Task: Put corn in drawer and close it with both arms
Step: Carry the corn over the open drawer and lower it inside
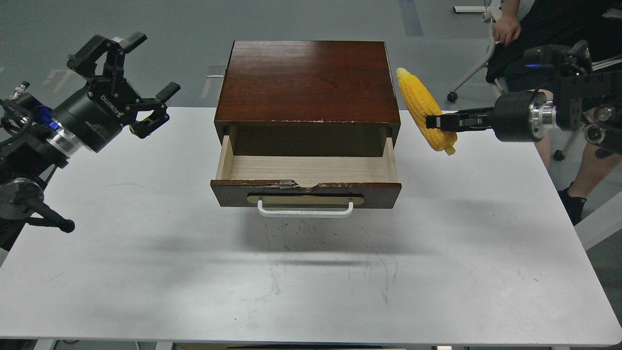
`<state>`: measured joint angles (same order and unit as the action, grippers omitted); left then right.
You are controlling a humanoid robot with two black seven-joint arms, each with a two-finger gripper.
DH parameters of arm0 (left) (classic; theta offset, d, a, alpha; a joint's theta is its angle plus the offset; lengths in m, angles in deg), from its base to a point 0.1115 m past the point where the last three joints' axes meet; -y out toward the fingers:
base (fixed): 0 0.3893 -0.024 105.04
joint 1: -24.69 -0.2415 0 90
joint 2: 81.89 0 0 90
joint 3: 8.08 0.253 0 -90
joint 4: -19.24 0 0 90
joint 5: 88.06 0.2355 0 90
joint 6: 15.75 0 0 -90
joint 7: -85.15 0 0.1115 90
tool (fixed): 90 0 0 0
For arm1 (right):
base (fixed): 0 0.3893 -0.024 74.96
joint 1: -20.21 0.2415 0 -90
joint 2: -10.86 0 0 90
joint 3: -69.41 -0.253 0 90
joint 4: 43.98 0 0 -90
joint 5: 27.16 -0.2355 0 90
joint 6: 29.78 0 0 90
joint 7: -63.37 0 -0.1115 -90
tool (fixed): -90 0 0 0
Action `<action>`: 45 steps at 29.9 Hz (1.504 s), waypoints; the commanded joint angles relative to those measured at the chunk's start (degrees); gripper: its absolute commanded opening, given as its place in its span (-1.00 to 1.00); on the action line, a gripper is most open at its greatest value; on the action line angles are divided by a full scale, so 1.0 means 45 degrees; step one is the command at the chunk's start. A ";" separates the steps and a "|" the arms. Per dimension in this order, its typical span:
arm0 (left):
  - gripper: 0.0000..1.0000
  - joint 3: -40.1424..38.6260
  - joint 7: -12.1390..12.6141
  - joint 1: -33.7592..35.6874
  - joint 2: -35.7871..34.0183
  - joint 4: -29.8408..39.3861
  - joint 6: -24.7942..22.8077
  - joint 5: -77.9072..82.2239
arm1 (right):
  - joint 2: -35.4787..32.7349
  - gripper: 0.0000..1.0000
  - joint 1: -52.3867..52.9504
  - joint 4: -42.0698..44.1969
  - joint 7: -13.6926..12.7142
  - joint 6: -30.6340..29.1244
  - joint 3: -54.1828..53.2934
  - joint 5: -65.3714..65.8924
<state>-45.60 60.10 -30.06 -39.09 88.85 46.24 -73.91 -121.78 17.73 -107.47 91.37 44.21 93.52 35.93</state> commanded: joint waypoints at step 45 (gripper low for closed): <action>1.00 0.0018 -0.0311 -0.0019 -0.0643 0.0116 0.0090 0.0000 | 0.7172 1.00 0.4379 -0.0462 0.0000 0.0200 0.2691 0.4243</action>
<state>-45.52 59.41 -30.15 -41.99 89.37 46.39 -73.91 -88.89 37.44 -109.58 91.37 45.10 106.82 55.96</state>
